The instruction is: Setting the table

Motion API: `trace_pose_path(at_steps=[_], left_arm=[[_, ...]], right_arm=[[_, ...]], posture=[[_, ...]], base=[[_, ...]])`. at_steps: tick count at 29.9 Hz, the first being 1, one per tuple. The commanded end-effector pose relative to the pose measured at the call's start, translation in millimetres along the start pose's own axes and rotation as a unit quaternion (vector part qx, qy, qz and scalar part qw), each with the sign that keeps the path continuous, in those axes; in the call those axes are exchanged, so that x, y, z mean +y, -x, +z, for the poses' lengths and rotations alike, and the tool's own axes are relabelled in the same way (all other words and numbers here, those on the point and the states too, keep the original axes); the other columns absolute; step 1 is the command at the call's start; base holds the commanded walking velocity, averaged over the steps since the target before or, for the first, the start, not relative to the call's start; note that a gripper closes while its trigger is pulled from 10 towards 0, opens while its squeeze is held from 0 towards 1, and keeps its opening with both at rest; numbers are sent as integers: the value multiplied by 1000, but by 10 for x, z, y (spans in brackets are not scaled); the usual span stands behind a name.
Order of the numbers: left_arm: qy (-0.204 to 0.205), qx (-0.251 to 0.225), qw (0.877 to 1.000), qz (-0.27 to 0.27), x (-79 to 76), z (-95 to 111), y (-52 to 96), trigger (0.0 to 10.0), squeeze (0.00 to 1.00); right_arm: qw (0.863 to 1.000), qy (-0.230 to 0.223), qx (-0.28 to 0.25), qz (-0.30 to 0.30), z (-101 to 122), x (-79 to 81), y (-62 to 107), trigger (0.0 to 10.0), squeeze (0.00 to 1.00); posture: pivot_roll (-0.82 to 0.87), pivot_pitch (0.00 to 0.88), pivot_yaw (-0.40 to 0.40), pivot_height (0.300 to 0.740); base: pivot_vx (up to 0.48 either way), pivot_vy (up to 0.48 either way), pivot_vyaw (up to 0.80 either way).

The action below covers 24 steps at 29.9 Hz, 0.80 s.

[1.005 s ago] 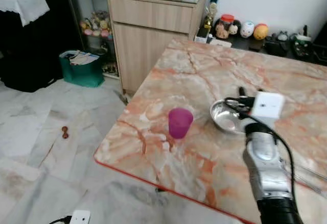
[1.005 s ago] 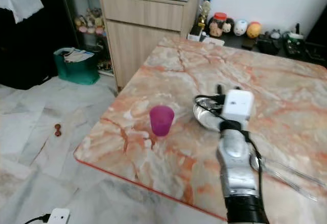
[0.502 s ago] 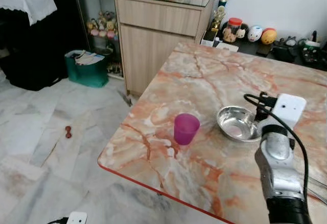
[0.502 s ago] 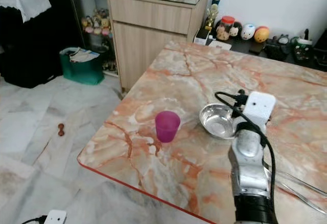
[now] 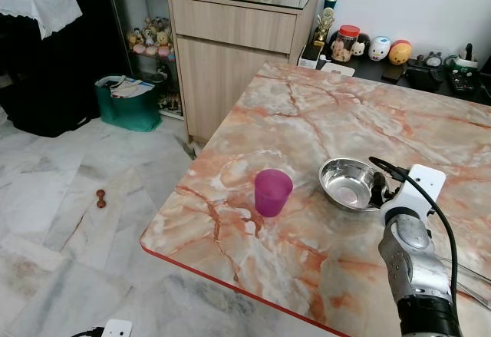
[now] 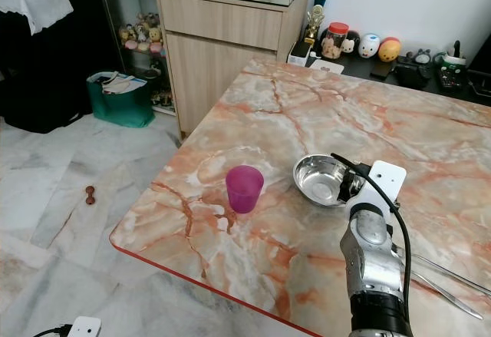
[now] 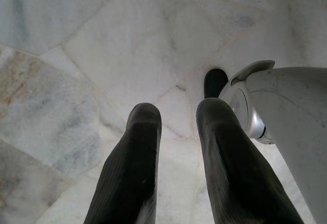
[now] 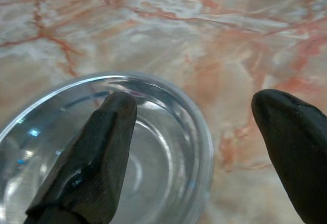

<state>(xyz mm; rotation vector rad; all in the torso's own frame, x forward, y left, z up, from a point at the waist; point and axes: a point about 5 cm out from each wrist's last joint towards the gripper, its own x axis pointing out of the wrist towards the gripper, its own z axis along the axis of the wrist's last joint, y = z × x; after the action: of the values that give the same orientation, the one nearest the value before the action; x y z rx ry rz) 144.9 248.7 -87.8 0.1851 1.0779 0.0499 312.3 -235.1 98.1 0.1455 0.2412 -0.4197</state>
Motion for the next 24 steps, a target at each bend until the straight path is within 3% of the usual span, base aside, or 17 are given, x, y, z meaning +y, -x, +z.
trace_pose_path(at_steps=[1,8,14,19,24], left_arm=[[-9,5,1000,-1,-27,-2,-5,10000,0],[-12,9,1000,-1,-19,-3,-5,10000,0],[-8,7,1000,-1,-17,0,-5,10000,0],[-8,6,1000,-2,-18,4,-5,10000,0],[-7,6,1000,-2,-18,3,-5,10000,0]], right_arm=[[1000,-26,5,1,21,-13,-3,10000,0],[994,-101,34,29,-26,19,-8,10000,0],[992,-115,38,24,-41,16,-9,10000,0],[985,-164,43,29,-39,16,-14,10000,0],[986,-163,39,18,-19,-19,-23,10000,0]], posture=[[166,0,-77,707],[161,0,-73,707],[162,0,-71,707],[164,0,-70,707],[164,0,-71,707]], base=[[0,0,0],[0,0,0],[0,0,0],[0,0,0],[0,0,0]])
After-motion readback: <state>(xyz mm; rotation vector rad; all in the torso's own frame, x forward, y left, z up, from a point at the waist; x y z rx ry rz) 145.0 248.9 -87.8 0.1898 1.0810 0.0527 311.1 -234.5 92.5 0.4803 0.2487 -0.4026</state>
